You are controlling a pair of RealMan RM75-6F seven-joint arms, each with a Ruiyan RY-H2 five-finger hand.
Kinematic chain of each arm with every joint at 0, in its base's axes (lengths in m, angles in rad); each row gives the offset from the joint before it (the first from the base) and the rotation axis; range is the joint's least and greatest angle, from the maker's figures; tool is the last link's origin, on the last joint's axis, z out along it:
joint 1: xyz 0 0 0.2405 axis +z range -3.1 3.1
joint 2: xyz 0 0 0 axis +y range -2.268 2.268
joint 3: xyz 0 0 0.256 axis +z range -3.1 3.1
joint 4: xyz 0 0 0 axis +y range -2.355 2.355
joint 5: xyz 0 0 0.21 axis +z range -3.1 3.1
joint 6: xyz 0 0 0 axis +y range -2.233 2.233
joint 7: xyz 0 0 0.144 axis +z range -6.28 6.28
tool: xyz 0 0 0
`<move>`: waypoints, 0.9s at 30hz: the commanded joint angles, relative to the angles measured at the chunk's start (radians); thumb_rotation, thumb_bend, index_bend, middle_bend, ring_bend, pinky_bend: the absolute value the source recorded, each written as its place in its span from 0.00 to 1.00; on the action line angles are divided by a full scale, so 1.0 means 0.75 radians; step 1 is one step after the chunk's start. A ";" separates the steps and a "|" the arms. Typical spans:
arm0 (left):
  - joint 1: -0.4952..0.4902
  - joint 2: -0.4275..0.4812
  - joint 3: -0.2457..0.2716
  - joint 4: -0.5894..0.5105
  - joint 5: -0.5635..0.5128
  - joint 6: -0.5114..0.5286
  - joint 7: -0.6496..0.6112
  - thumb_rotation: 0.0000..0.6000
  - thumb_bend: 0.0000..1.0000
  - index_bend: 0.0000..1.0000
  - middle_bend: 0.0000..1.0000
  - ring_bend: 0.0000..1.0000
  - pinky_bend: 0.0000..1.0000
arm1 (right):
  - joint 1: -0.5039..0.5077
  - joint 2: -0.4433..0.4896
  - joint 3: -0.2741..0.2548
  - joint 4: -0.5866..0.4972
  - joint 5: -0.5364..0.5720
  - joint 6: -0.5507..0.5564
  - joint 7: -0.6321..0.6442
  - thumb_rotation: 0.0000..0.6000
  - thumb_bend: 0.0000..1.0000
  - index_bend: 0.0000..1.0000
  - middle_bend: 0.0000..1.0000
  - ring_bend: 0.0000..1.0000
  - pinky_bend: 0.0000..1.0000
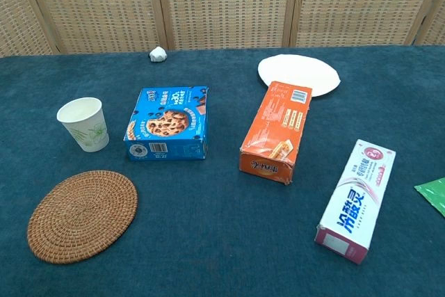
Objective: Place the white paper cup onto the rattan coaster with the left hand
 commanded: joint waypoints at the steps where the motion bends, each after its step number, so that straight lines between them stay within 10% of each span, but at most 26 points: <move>1: 0.000 -0.001 0.000 0.002 0.002 0.002 -0.003 1.00 0.16 0.00 0.00 0.00 0.00 | -0.001 0.000 -0.002 -0.002 -0.002 0.001 -0.003 1.00 0.13 0.00 0.00 0.00 0.00; 27: 0.003 0.000 0.002 -0.002 0.005 0.007 0.004 1.00 0.16 0.00 0.00 0.00 0.00 | -0.003 0.004 -0.004 -0.003 -0.010 0.009 0.005 1.00 0.13 0.00 0.00 0.00 0.00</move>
